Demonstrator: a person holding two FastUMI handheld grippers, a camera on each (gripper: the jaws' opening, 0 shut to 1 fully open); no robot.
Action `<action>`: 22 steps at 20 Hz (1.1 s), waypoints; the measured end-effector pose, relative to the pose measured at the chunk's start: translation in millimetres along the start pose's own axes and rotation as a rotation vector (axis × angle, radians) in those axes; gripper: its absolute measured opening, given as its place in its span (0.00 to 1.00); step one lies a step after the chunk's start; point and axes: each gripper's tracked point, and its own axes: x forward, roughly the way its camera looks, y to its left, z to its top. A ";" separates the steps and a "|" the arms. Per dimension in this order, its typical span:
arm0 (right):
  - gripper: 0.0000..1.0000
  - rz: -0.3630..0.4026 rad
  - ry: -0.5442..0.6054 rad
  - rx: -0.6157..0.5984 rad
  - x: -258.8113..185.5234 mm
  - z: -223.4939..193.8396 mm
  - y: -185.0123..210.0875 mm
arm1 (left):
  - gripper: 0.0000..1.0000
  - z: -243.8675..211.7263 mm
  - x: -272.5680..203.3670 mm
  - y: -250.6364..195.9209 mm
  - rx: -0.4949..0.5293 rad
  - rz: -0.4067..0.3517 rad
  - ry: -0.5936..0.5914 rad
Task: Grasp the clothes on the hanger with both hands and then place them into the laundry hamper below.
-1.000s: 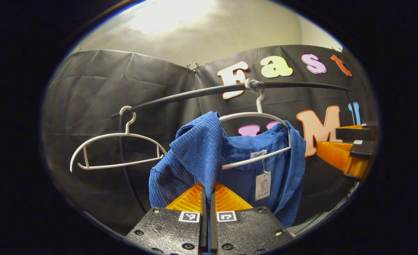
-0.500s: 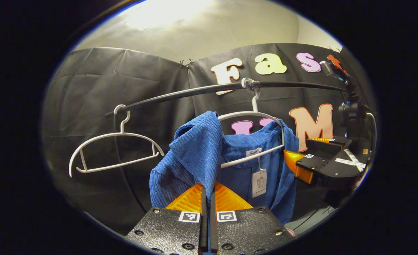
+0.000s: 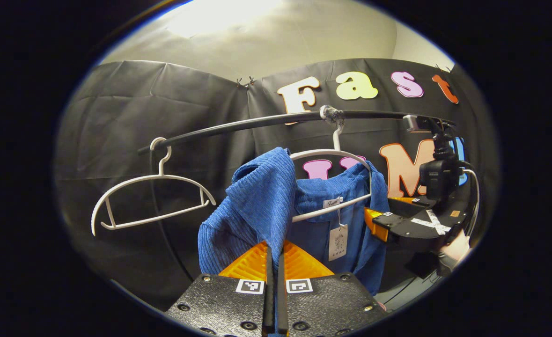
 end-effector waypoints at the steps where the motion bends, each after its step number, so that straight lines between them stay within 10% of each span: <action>1: 0.69 0.007 0.008 -0.007 3.5 -3.0 1.7 | 0.03 0.1 -0.9 -0.3 -0.001 -0.003 0.000; 2: 0.69 -0.021 0.018 -0.021 2.7 -5.2 -3.3 | 0.03 1.6 -1.8 0.4 -0.001 -0.005 0.001; 5: 0.22 -0.051 0.040 -0.029 7.9 -10.6 -14.6 | 0.03 6.3 -5.8 5.0 -0.011 -0.014 0.004; 8: 0.07 -0.079 0.065 -0.039 7.6 -11.3 -23.1 | 0.03 10.0 -9.8 7.5 -0.060 -0.050 0.016; 22: 0.07 -0.216 -0.014 -0.053 16.9 35.6 -88.2 | 0.02 36.2 -23.0 50.1 -0.113 -0.054 0.019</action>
